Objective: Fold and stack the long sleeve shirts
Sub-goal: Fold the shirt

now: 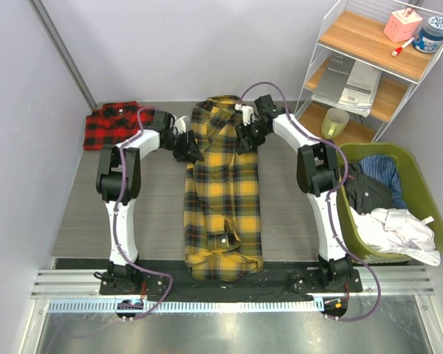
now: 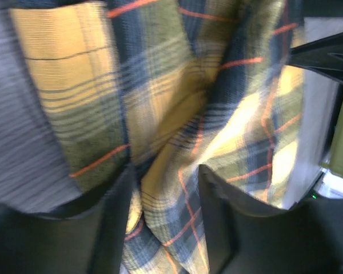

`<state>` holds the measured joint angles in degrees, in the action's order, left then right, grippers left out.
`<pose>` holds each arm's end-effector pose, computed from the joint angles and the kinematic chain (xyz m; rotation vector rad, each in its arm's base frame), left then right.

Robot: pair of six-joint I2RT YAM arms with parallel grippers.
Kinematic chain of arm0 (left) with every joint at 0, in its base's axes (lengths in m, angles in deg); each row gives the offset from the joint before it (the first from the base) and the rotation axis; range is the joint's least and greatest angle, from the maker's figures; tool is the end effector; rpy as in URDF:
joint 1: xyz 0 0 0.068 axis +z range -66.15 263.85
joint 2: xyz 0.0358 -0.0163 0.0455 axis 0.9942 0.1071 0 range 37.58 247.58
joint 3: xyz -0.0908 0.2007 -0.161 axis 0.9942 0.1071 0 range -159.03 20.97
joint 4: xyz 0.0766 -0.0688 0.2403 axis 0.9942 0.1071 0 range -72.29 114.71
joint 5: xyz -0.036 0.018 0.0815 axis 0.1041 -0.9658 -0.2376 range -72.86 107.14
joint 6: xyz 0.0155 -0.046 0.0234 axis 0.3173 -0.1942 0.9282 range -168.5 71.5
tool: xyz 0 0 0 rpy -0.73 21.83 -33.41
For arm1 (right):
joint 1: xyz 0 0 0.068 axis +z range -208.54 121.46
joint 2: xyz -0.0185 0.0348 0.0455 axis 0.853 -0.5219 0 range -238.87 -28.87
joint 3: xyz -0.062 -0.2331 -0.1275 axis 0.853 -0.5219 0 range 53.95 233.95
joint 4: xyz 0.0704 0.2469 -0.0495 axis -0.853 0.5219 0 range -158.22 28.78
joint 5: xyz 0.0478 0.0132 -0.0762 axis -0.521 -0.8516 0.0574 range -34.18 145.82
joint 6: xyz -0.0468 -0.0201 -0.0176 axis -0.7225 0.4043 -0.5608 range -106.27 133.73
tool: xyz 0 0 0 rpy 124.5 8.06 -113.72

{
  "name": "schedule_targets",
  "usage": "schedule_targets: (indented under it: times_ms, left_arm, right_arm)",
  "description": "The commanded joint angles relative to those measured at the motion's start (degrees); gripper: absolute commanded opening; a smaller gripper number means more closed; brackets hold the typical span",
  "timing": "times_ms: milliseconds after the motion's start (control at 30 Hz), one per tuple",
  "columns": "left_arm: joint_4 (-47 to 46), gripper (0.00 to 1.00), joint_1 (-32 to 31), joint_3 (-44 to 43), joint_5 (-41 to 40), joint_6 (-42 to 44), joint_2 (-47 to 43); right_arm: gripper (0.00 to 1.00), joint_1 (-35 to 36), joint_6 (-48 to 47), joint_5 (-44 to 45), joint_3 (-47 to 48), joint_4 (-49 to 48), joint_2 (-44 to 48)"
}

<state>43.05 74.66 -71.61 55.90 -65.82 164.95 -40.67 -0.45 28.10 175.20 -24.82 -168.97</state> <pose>0.4569 -0.0965 0.1446 0.0590 2.6106 -1.0489 0.4926 0.1763 0.1672 -0.8699 2.4548 0.6618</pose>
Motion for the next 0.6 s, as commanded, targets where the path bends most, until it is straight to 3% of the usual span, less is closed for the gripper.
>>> schedule_targets:
  times_ms: [0, 100, 167, 233, 300, 333, 400, 467, 533, 567]
  left_arm:
    - [0.8, 0.59, 1.1, 0.3, 4.2, 3.7, -7.9]
    - [2.2, 0.71, 1.1, 4.0, 8.2, 10.5, -16.2]
    - [3.8, 0.77, 1.1, 7.0, 8.9, 16.7, -26.5]
    - [7.1, 0.85, 1.1, 12.1, 8.3, 27.5, -33.6]
    - [8.4, 1.0, 1.1, 15.5, 7.2, 33.8, -45.0]
    - [9.2, 1.0, 1.0, 19.3, 7.7, 38.7, -48.8]
    - [9.2, 1.0, 0.2, 23.5, 8.7, 43.5, -57.3]
    - [9.4, 1.0, -0.9, 28.7, 7.1, 48.8, -63.1]
    - [14.4, 1.0, -2.8, 30.3, 7.6, 55.8, -65.4]
    - [24.3, 1.0, -3.7, 32.0, 8.4, 66.6, -66.2]
  right_arm:
    - [0.62, -1.0, -1.6, 2.3, 1.3, 1.9, 4.9]
    - [0.68, -0.9, -3.0, -1.6, -2.0, 4.1, 14.9]
    - [0.72, -1.0, -5.8, -2.3, -7.7, 3.6, 25.1]
    - [0.76, -0.8, -9.8, -1.3, -13.2, 0.5, 33.1]
    - [0.93, -0.8, -13.5, -1.4, -22.3, -5.0, 44.8]
    - [0.99, -0.9, -15.2, -2.7, -25.9, -7.5, 48.5]
    - [1.0, -0.1, -14.3, -1.9, -38.8, -18.6, 59.4]
    - [1.0, 0.8, -15.4, -2.2, -48.2, -23.5, 65.4]
    - [1.0, 3.6, -21.7, -3.5, -51.5, -20.1, 70.0]
    - [1.0, 5.3, -28.0, -2.8, -54.3, -14.8, 70.9]
